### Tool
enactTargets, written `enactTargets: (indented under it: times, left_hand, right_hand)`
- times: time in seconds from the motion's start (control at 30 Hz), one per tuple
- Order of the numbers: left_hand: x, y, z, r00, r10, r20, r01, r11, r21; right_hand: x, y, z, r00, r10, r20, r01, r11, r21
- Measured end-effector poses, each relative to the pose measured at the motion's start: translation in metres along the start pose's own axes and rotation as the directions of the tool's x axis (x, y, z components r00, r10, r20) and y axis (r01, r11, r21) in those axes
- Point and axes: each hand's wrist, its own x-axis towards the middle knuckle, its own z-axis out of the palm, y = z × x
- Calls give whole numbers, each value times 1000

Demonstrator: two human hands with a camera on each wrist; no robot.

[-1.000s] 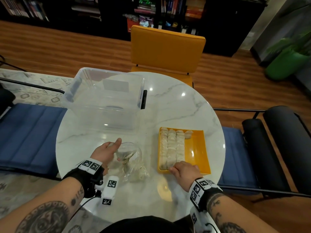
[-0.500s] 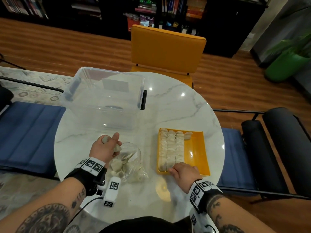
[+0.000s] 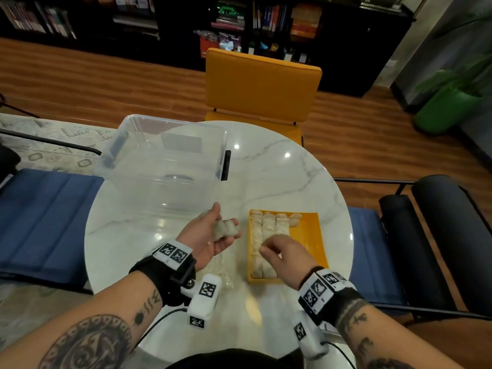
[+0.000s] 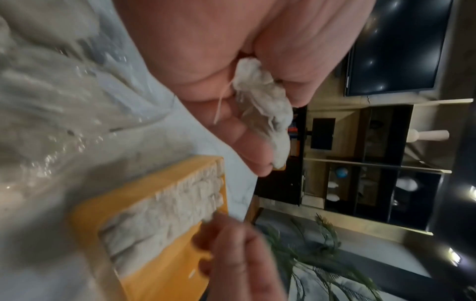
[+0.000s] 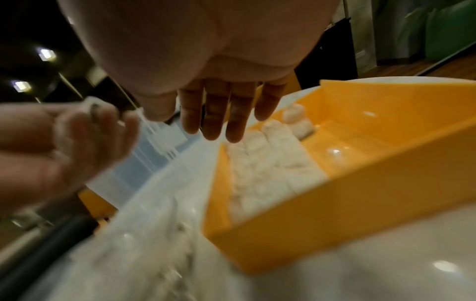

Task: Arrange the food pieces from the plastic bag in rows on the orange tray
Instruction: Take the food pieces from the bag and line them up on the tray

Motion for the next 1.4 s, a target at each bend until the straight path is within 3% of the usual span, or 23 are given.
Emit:
enactTargets:
  times: [0.1, 0.3, 0.47, 0.6, 0.73, 0.93, 1.07, 1.23, 1.3, 1.4]
  left_hand:
    - [-2, -5, 20, 996, -36, 80, 33, 999, 32]
    - [-3, -8, 45, 985, -30, 169, 12, 994, 107]
    - [-3, -9, 45, 976, -6, 215, -35, 982, 185]
    - [-1, -6, 41, 986, 5, 165, -28, 990, 139]
    - [3, -3, 37, 992, 48, 117, -69, 981, 182]
    - [1, -5, 43, 982, 36, 185, -95, 942, 321]
    - [4, -6, 55, 994, -30, 104, -12, 924, 382]
    - [15, -18, 61, 988, 78, 136, -128, 899, 420]
    - [19, -19, 61, 979, 143, 147, -198, 839, 506]
    - [30, -21, 58, 949, 257, 185, -313, 672, 671]
  right_hand:
    - [11, -27, -19, 984, -83, -155, 107, 983, 150]
    - [27, -41, -38, 997, 25, -71, -19, 997, 78]
    - [25, -37, -39, 989, 73, -128, -39, 966, 254]
    - [21, -32, -45, 970, 198, -140, -77, 799, 596]
    - [18, -24, -49, 949, 289, -125, -76, 596, 799]
    - [17, -18, -45, 947, 319, -40, -80, 355, 932]
    - [15, -15, -40, 943, 332, 12, -108, 273, 956]
    - [14, -8, -32, 946, 322, 44, -138, 275, 951]
    - [14, -5, -30, 948, 314, 48, -146, 298, 943]
    - [12, -1, -28, 951, 308, 11, -172, 499, 849]
